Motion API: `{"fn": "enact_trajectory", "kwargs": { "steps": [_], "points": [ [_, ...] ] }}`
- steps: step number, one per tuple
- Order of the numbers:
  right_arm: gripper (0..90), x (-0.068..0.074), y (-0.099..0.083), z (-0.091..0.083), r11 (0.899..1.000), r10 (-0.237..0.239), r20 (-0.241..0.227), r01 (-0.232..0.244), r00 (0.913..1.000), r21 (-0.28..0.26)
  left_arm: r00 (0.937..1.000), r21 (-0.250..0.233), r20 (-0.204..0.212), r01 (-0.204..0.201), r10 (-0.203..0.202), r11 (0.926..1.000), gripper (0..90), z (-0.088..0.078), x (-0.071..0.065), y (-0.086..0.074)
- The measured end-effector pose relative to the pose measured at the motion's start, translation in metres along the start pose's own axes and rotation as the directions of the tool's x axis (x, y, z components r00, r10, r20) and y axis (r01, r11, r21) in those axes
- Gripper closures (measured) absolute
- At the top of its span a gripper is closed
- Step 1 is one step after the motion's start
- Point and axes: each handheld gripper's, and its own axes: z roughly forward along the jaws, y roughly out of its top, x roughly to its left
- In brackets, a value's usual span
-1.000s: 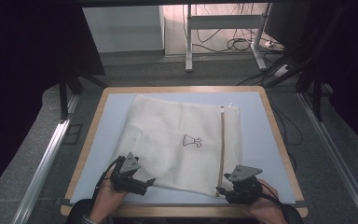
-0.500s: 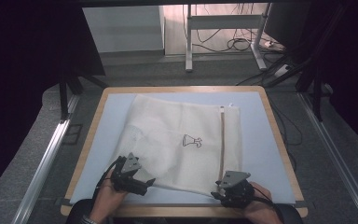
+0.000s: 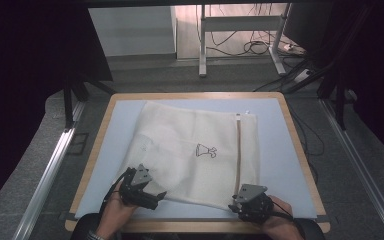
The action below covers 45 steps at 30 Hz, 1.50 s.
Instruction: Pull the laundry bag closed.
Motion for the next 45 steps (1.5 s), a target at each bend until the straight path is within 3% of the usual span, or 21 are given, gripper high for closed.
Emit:
{"fn": "enact_trajectory", "kwargs": {
  "steps": [8,17,27,36,45],
  "points": [
    [70.5,-0.0024,0.0001,-0.0074,0.999,0.006,0.014,-0.006,0.9999,-0.040,1.0000,-0.002,0.004,0.001,-0.001,1.0000,1.7,0.0000,-0.0003,0.0002],
    [78.6,-0.0056,-0.0009,-0.0095,0.999,0.014,0.020,-0.013,0.9997,-0.049,1.0000,-0.002,0.005,-0.001,0.001,1.0000,1.7,0.0001,-0.0006,0.0004],
    [82.0,-0.0070,-0.0015,-0.0059,1.000,0.014,0.024,-0.013,0.9996,-0.025,1.0000,-0.001,0.005,-0.003,0.003,1.0000,1.7,0.0004,-0.0010,0.0006],
    [82.1,-0.0084,-0.0018,-0.0025,1.000,0.029,0.028,-0.029,0.9992,-0.001,0.9996,-0.009,0.018,0.020,-0.020,0.9998,1.9,0.0006,-0.0020,0.0021],
    [85.7,-0.0069,-0.0009,-0.0018,1.000,0.027,0.018,-0.027,0.9995,0.004,0.9984,-0.023,0.054,0.015,-0.014,0.9996,1.7,-0.0015,-0.0061,0.0062]
  ]
}}
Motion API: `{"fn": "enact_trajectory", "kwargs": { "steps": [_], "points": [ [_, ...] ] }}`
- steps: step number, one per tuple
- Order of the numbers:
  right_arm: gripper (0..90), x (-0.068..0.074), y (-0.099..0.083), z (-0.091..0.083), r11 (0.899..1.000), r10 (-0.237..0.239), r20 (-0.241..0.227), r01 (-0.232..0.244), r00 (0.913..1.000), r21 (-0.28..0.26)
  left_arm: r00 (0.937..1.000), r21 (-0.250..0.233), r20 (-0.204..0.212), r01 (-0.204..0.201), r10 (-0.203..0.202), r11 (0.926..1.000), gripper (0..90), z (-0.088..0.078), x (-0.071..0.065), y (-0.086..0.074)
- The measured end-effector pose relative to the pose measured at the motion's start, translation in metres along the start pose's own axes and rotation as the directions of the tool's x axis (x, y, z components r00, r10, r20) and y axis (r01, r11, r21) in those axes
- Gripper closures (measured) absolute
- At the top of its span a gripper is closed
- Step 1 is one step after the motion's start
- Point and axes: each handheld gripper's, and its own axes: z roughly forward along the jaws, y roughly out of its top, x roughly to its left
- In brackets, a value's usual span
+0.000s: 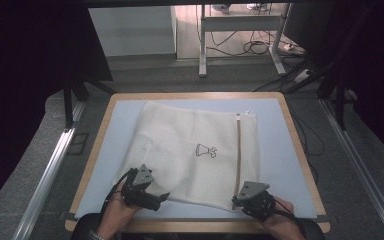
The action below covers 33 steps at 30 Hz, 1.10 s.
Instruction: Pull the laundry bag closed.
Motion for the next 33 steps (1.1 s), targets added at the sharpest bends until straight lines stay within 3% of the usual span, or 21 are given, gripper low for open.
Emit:
{"fn": "enact_trajectory", "kwargs": {
  "steps": [3,8,10,16,19,33],
  "points": [
    [85.7,-0.003,-0.001,-0.001,0.999,0.029,-0.022,-0.029,0.9993,-0.016,0.9999,-0.012,0.014,0.003,-0.003,0.9999,3.2,-0.001,-0.001,0.004],
    [85.5,-0.004,-0.001,-0.001,0.999,0.035,-0.027,-0.036,0.9990,-0.020,0.9999,-0.027,0.014,-0.010,0.010,0.9996,10.3,-0.002,-0.004,0.008],
    [85.3,-0.003,-0.001,-0.001,0.999,0.032,-0.023,-0.033,0.9992,-0.019,0.9990,-0.041,0.045,-0.004,0.006,0.9991,14.8,-0.004,-0.004,0.011],
    [84.8,-0.004,-0.002,-0.001,0.999,0.039,-0.023,-0.039,0.9990,-0.021,0.9977,-0.051,0.067,-0.007,0.011,0.9987,24.2,-0.003,-0.005,0.015],
    [83.7,-0.007,-0.002,-0.002,0.998,0.064,-0.027,-0.064,0.9976,-0.024,0.9965,-0.062,0.082,-0.012,0.017,0.9980,28.4,-0.002,-0.007,0.017],
    [85.2,-0.009,-0.001,-0.001,0.997,0.076,-0.050,-0.076,0.9959,-0.017,0.9851,-0.096,0.162,-0.044,0.059,0.9944,41.9,0.012,-0.023,0.034]
  ]
}}
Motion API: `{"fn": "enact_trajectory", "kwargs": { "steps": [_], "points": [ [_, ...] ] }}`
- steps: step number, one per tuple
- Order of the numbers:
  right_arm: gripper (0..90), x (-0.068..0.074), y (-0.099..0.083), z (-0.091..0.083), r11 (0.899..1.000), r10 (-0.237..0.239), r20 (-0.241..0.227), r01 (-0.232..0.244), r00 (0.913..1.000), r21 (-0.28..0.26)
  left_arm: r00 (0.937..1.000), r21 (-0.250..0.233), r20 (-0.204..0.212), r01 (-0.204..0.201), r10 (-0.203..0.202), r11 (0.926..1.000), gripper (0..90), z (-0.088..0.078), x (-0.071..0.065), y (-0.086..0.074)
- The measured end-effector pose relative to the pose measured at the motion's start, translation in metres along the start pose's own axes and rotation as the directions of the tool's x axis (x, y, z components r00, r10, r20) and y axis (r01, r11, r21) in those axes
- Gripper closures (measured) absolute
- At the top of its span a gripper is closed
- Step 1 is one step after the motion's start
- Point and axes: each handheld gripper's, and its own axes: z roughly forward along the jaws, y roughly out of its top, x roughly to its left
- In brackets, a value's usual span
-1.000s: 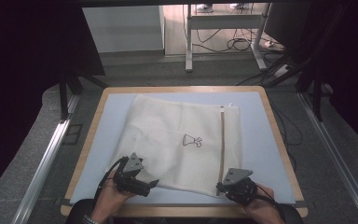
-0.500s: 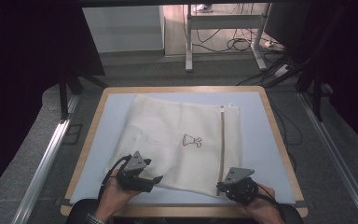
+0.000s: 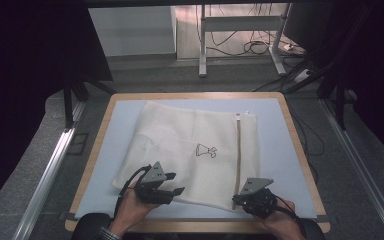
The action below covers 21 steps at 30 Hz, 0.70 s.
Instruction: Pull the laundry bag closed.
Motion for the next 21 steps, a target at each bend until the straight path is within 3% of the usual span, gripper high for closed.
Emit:
{"fn": "enact_trajectory", "kwargs": {
  "steps": [7,21],
  "points": [
    [85.3,-0.003,0.000,0.000,1.000,0.005,-0.017,-0.005,0.9998,-0.012,0.9991,0.011,0.037,-0.020,0.020,0.9997,50.1,0.009,-0.007,0.008],
    [85.1,-0.003,0.000,0.000,1.000,0.006,-0.008,-0.006,0.9999,-0.012,0.9946,0.015,0.093,-0.049,0.047,0.9987,56.3,0.032,-0.019,0.021]
  ]
}}
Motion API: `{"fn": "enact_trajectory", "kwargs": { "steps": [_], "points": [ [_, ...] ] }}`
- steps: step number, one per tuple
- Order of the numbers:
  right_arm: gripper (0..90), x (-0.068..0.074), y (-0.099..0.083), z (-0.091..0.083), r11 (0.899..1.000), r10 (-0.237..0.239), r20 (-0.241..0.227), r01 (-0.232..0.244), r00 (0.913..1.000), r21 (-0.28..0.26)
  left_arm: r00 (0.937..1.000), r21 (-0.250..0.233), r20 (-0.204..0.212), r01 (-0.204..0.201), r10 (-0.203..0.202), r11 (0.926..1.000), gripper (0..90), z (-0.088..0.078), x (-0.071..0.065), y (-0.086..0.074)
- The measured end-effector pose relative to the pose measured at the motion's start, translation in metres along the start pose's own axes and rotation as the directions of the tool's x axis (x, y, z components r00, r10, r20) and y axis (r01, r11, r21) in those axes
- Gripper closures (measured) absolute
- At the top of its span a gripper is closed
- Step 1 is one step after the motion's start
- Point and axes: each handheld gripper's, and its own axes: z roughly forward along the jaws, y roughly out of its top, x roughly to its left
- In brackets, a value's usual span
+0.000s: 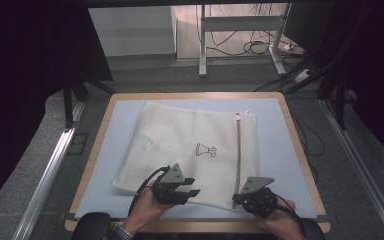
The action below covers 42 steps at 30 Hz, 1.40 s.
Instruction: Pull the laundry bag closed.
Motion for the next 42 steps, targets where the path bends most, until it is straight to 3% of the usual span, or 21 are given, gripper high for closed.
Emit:
{"fn": "enact_trajectory", "kwargs": {
  "steps": [12,15,21,23,30,38,42],
  "points": [
    [85.1,0.000,-0.001,0.000,1.000,0.000,0.000,0.000,1.0000,0.005,0.9957,0.041,0.074,-0.059,0.056,0.9974,70.0,0.030,-0.014,0.013],
    [85.3,-0.002,-0.001,0.000,1.000,0.004,0.002,-0.004,1.0000,0.004,0.9909,0.046,0.115,-0.075,0.069,0.9961,78.1,0.042,-0.017,0.018],
    [85.4,-0.003,-0.001,0.000,1.000,0.020,0.001,-0.020,0.9998,0.004,0.9823,0.066,0.155,-0.116,0.105,0.9910,88.6,0.059,-0.022,0.023],
    [85.4,-0.003,-0.001,0.000,1.000,0.024,0.002,-0.024,0.9997,0.003,0.9772,0.071,0.179,-0.130,0.115,0.9890,89.3,0.067,-0.025,0.026],
    [85.3,-0.004,-0.001,0.000,0.999,0.037,0.001,-0.037,0.9993,0.000,0.9709,0.068,0.200,-0.148,0.131,0.9867,89.4,0.081,-0.031,0.030],
    [85.3,-0.005,-0.001,0.001,0.999,0.050,0.000,-0.050,0.9988,0.008,0.9656,0.087,0.212,-0.172,0.150,0.9812,89.5,0.095,-0.036,0.030],
    [85.3,-0.005,-0.001,0.001,0.999,0.048,0.003,-0.048,0.9989,0.008,0.9668,0.087,0.208,-0.170,0.149,0.9817,89.5,0.098,-0.037,0.029]
  ]
}}
